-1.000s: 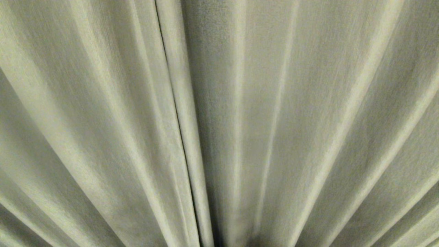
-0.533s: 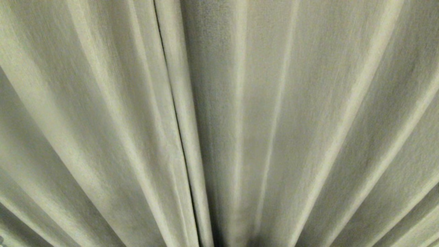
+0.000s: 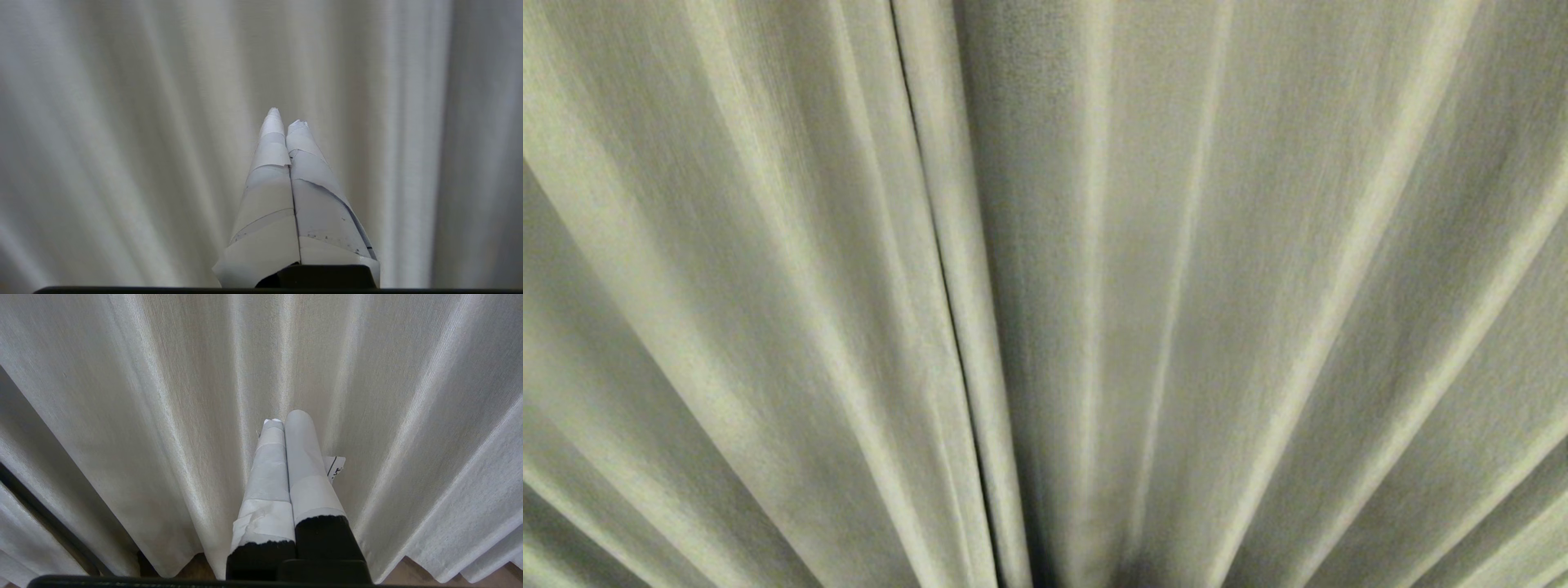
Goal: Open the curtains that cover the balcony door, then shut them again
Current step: Pull the outer curtains open on both sides
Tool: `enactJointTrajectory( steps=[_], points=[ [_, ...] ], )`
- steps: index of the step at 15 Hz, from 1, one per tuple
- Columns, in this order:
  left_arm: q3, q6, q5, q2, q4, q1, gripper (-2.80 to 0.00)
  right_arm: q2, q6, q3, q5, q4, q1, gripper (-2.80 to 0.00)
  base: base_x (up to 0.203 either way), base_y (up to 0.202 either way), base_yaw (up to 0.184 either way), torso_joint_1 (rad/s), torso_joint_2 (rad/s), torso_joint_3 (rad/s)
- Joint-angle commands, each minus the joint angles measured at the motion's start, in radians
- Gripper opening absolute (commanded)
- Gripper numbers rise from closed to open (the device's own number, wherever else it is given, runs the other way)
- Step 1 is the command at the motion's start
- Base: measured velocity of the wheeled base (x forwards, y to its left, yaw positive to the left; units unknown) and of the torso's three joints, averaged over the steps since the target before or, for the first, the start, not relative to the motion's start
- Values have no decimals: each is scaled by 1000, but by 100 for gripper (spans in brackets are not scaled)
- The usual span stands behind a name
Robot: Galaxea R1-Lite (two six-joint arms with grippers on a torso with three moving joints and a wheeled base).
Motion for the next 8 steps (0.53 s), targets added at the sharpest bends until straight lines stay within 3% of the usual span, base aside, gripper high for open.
enactJointTrajectory(
  steps=[1,3,5,8],
  points=[
    [-65,-5,-45,0,52,0,-280,0,0,0,0,0,1,-280,0,0,0,0,0,0],
    [-210,-42,-167,0,230,0,-280,0,0,0,0,0,0,-280,0,0,0,0,0,0],
    [-344,-118,-339,27,395,1,-280,0,0,0,0,0,0,-280,0,0,0,0,0,0],
    [-424,-151,-463,195,396,3,-280,0,0,0,0,0,1,-280,0,0,0,0,0,0]
  ],
)
